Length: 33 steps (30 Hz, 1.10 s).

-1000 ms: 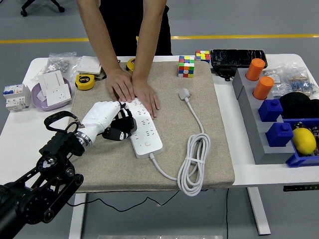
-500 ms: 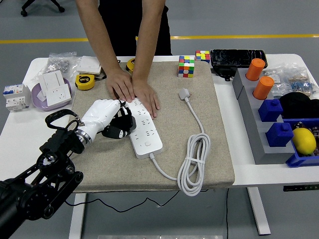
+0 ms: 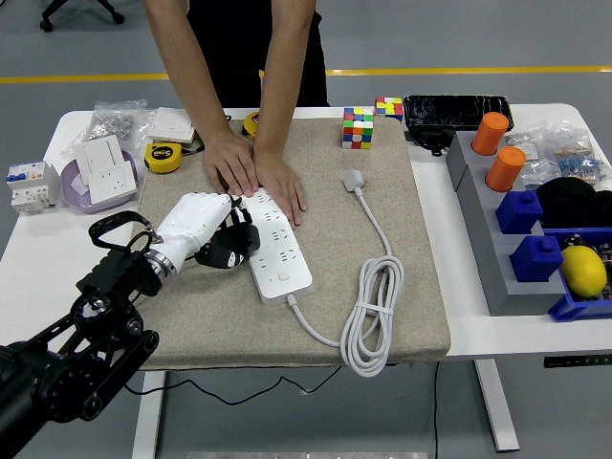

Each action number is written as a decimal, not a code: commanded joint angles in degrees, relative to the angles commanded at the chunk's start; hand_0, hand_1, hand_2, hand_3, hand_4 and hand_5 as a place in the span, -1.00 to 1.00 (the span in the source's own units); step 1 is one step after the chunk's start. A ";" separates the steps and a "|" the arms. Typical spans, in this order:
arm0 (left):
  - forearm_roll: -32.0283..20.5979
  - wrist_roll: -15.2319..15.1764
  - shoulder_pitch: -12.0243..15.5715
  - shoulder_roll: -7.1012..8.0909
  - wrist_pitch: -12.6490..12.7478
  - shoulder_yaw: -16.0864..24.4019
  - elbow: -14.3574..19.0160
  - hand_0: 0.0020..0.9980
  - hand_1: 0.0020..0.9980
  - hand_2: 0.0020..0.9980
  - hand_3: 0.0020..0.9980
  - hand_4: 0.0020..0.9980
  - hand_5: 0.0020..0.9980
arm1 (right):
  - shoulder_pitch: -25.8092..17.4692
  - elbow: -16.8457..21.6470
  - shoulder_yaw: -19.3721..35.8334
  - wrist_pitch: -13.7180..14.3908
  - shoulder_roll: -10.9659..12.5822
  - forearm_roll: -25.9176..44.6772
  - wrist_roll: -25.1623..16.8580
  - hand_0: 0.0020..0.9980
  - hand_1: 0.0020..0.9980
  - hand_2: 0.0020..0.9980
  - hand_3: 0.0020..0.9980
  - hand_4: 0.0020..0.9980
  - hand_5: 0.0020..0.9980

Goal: Pick up the plug,place it near the board,insert it into the board,press the button

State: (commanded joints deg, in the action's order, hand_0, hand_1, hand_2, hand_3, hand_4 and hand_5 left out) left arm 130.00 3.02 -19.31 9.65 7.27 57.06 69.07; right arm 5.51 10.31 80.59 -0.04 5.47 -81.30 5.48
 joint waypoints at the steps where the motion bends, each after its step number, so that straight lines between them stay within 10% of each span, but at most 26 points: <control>1: 0.00 0.01 -0.03 0.01 -0.02 -0.08 -0.02 0.13 -0.14 -0.37 -0.14 0.22 -1.00 | 0.01 0.00 -0.03 0.00 0.00 0.03 -0.01 0.74 0.45 0.43 0.42 1.00 0.33; 15: 0.00 -0.22 -0.34 0.11 -0.45 -0.82 -0.30 0.13 -0.11 -0.35 -0.13 0.24 -1.00 | 0.10 0.00 -0.11 -0.03 0.16 -0.17 0.04 0.74 0.45 0.43 0.42 1.00 0.33; 21: 0.00 -0.49 -0.49 0.24 -0.91 -0.66 -0.49 0.15 -0.04 -0.19 -0.05 0.35 -0.97 | 0.07 0.00 -0.01 -0.11 0.24 -0.36 0.03 0.74 0.45 0.43 0.42 1.00 0.33; 22: 0.00 -0.53 -0.50 0.24 -1.03 -0.63 -0.54 0.19 0.28 0.09 0.09 0.77 -0.74 | 0.07 0.00 -0.01 -0.13 0.23 -0.37 0.02 0.74 0.45 0.43 0.42 1.00 0.33; 33: 0.00 -0.43 -0.91 0.44 -2.05 -0.83 -0.56 0.25 0.46 0.41 0.47 0.90 -0.66 | 0.07 0.00 0.49 -0.24 0.24 -0.63 -0.09 0.74 0.45 0.43 0.42 1.00 0.34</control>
State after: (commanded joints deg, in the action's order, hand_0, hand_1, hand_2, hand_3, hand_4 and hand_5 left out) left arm 130.00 2.59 -20.22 10.09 5.21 56.22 68.51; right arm 5.57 10.31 81.08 -0.28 5.72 -81.93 5.39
